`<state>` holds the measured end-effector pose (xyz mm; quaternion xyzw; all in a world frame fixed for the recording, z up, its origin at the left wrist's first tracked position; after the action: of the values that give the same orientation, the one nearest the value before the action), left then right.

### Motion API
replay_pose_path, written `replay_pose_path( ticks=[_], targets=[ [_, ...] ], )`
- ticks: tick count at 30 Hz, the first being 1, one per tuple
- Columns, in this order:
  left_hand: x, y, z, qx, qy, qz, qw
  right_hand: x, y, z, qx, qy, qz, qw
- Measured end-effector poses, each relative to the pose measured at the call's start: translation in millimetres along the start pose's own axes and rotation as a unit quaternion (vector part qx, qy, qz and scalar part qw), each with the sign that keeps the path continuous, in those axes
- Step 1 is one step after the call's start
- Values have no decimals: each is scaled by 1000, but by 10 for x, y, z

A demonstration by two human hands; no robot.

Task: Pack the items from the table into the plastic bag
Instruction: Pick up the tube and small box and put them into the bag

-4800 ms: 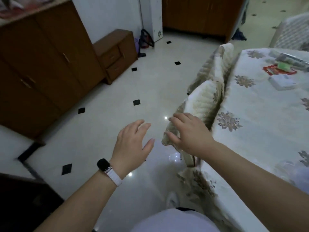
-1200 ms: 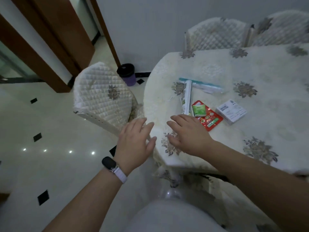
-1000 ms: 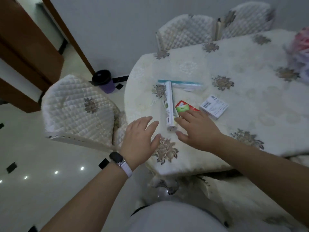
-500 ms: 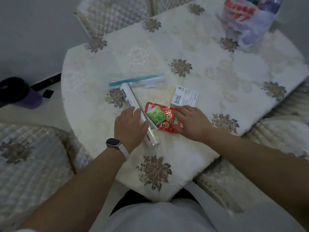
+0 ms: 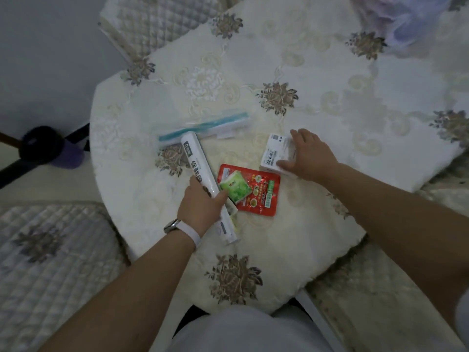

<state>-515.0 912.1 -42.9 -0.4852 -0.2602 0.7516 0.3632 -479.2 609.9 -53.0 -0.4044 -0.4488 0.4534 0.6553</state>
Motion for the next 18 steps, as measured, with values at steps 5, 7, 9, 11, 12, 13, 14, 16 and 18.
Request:
replay_pose_path(
  ticks=[5, 7, 9, 11, 12, 13, 14, 16, 18],
  targets=[
    [-54, 36, 86, -22, -23, 33, 999, -81, 39, -133, 75, -7, -28, 997],
    [-64, 32, 142, -27, -25, 46, 998, -84, 31, -132, 76, -21, -27, 997],
    [-63, 8, 222, -43, -25, 53, 997, -77, 44, -105, 76, -31, -28, 996],
    [-61, -27, 309, -53, -23, 52, 997, -58, 45, -62, 74, -31, -34, 996],
    [-59, -42, 348, -53, -20, 52, 997, -45, 36, -37, 71, -29, -36, 996],
    [-63, -65, 388, -54, -16, 53, 997, -29, 14, -8, 68, -25, -36, 997],
    [-69, -94, 423, -57, -9, 52, 997, -14, -16, 25, 64, -21, -35, 997],
    [-92, -167, 487, -63, 0, 50, 997, 14, -84, 105, 52, -11, -33, 998],
    [-100, -235, 534, -64, 5, 60, 996, 39, -146, 211, 38, -2, -36, 999]
  ],
)
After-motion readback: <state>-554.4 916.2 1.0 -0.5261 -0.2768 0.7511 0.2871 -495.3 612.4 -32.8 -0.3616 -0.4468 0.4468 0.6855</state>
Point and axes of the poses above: each hand's wrist, its own z-axis away from the middle knuckle, its own y-axis out of the palm, x = y × z, the point moved 6 cm from there along -z, towards the middle knuckle, and after that the axes turned 3 degrees about y, right-handed, at the moved point
